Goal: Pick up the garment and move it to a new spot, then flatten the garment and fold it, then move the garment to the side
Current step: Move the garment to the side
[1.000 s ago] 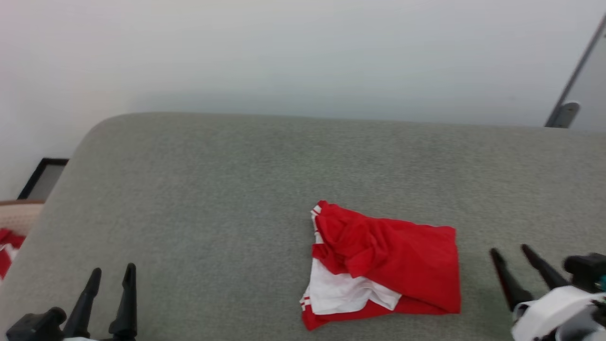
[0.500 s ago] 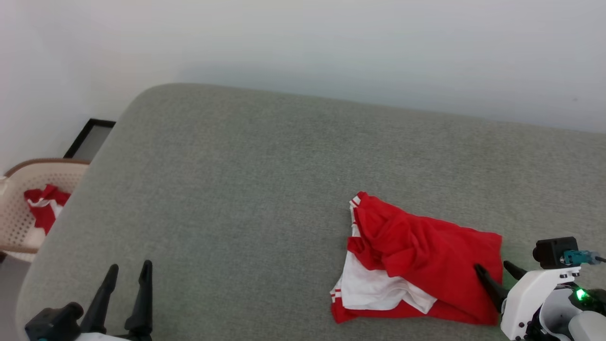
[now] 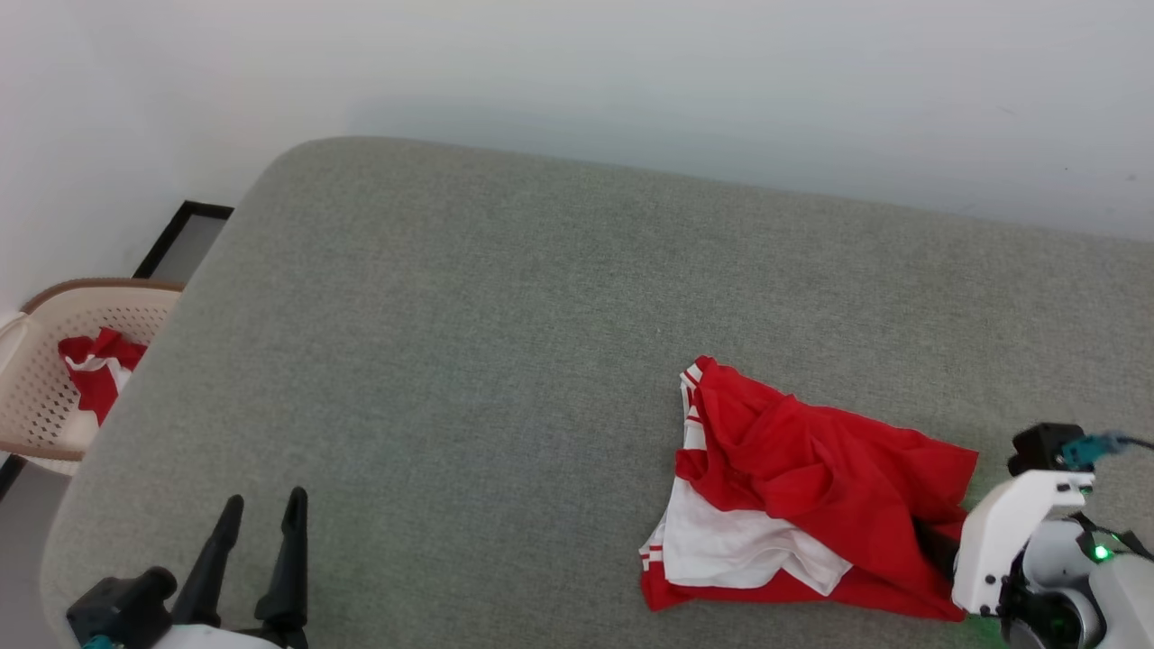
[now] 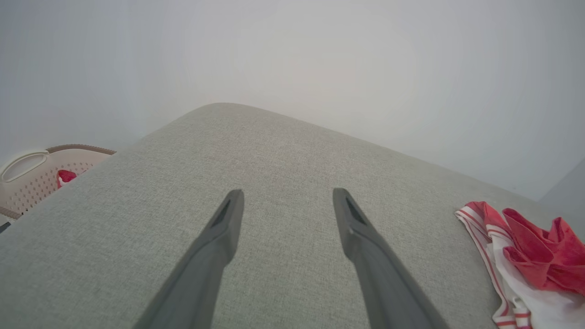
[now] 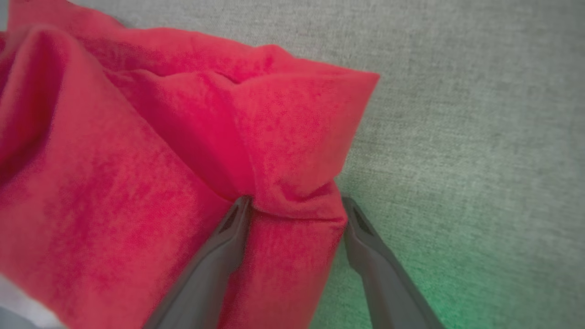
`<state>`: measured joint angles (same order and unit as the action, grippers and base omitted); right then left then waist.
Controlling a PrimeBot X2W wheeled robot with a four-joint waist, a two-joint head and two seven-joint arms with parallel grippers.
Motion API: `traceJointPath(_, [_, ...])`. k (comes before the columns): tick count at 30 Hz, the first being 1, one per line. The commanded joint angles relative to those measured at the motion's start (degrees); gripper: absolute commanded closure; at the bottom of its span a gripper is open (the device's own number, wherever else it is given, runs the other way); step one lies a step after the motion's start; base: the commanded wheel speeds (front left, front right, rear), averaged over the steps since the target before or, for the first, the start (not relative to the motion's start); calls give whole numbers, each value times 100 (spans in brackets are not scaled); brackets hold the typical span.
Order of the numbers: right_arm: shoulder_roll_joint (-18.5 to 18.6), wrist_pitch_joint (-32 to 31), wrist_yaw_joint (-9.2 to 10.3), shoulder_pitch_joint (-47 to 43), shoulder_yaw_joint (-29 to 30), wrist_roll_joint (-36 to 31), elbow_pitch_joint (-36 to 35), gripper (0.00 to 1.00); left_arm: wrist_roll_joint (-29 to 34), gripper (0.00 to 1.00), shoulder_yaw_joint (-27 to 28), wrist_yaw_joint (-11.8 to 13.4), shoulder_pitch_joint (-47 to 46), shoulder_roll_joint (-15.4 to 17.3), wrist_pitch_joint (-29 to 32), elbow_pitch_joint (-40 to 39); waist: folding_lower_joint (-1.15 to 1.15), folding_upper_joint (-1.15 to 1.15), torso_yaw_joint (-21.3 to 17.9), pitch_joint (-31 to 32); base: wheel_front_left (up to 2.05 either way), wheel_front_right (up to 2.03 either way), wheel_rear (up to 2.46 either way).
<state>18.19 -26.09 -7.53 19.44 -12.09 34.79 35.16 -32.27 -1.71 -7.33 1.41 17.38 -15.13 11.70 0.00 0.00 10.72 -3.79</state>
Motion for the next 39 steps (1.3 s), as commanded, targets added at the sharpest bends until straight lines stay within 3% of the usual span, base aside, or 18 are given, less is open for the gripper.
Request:
traceJointPath(1, [-197,-337,10,-145,-67,20,227,11,-5,0,-15,-17,-41,-11,6,11,0,0,12,-19,0,0,0])
traceJointPath(2, [-248,-467,7,-135,-75,2,230,100,-4,0,-25,-18,-52,-13,6,17,0,0,17,-29,0,0,0])
traceJointPath(10, [-198,-888,8,108,-43,-245,-185,100,32,0,-89,-18,-143,-29,5,49,0,0,19,-106,0,0,0])
traceJointPath(25, [855,-1243,10,557,245,-476,-1778,100,162,0,-235,-17,-571,27,5,-9,0,0,-585,-396,0,0,0])
traceJointPath(32, [1335,-1144,10,900,309,-413,-1774,100,241,0,-397,-17,-946,50,6,-26,0,0,-1053,-630,0,0,0])
traceJointPath(39, [1962,-807,10,1431,-39,-314,-1511,100,279,0,-643,-17,-1427,118,6,22,0,0,-1491,-936,0,0,0])
